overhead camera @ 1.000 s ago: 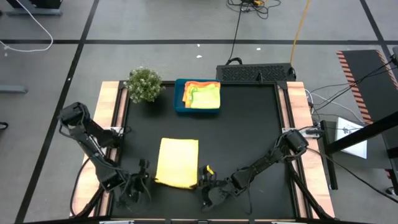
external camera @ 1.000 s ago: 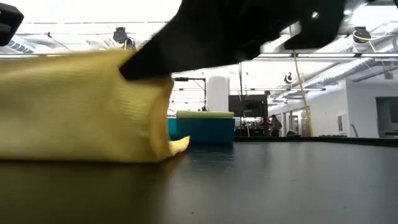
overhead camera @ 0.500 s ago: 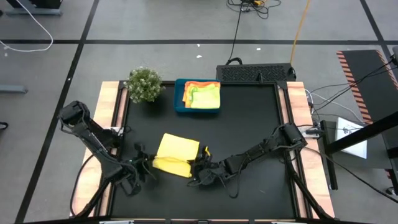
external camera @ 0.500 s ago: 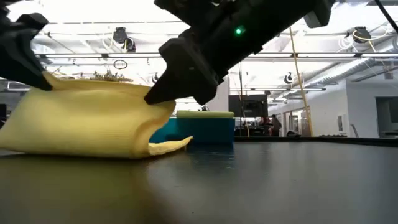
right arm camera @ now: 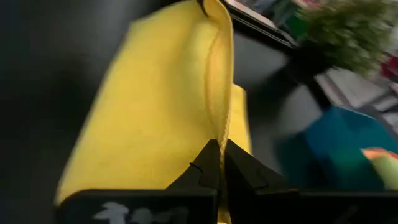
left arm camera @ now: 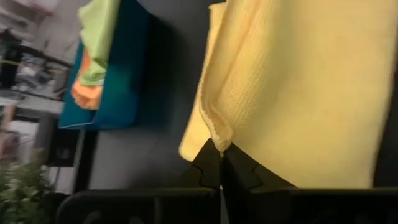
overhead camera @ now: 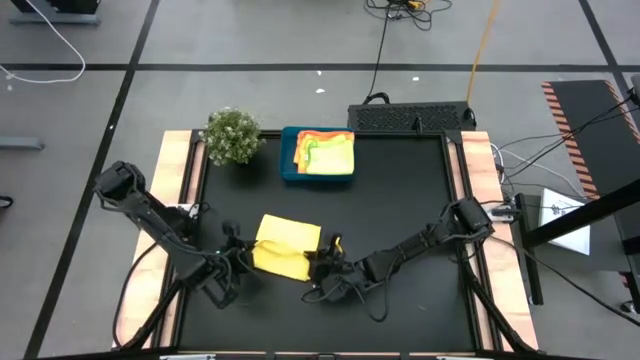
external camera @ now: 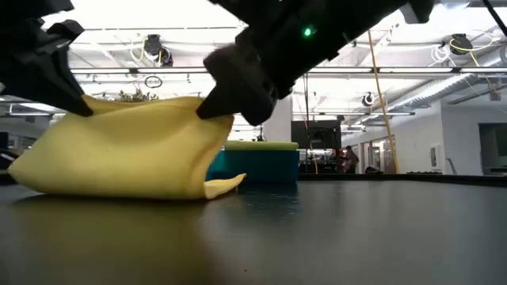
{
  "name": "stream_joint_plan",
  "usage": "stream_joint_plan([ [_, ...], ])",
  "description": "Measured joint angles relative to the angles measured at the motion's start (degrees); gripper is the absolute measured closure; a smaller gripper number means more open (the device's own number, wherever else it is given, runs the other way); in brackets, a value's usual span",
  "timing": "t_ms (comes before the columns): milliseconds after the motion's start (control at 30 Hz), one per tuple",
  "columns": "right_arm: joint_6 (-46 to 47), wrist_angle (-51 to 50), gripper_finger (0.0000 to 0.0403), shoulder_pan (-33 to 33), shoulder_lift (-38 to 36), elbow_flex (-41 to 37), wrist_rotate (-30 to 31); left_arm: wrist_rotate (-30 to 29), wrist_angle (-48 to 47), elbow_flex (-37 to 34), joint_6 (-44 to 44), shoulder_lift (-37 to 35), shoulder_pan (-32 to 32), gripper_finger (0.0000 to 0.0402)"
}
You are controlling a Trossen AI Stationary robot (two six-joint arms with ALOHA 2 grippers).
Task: Fold microfiber towels
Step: Fold the yellow microfiber towel
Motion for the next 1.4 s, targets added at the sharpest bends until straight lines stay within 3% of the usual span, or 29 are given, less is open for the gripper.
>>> stream_joint_plan([
  [267,8.1,-5.9,0.0403,-3.9,0.0,0.0,1.5,-4.8,4.6,-3.4,4.5,0.0,7.9,0.0401],
  [533,11.7,-6.3,0.0403,-8.2,0.0,-2.4,-0.8,0.1,26.3,-14.0,16.9,0.1,17.5,0.0401],
  [733,16.8,-4.7,0.0403,-10.9,0.0,-6.4,-6.0,4.2,34.1,-16.8,20.7,0.1,21.0,0.0399],
  [867,13.8,2.6,0.0396,-11.6,0.0,-9.7,-7.9,7.7,34.6,-16.9,21.3,0.1,22.2,0.0382],
  [1000,9.2,11.7,0.0359,-11.4,0.1,-11.6,-9.6,7.6,34.2,-16.9,21.0,0.1,22.5,0.0342],
  [1233,7.8,12.0,0.0278,-11.2,-0.1,-11.8,-5.3,6.5,29.9,-16.8,20.1,-1.6,22.5,0.0284],
  [1400,4.1,11.4,0.0254,-9.0,-2.7,-11.8,-0.5,5.3,19.3,-14.2,16.2,-7.4,21.9,0.0266],
])
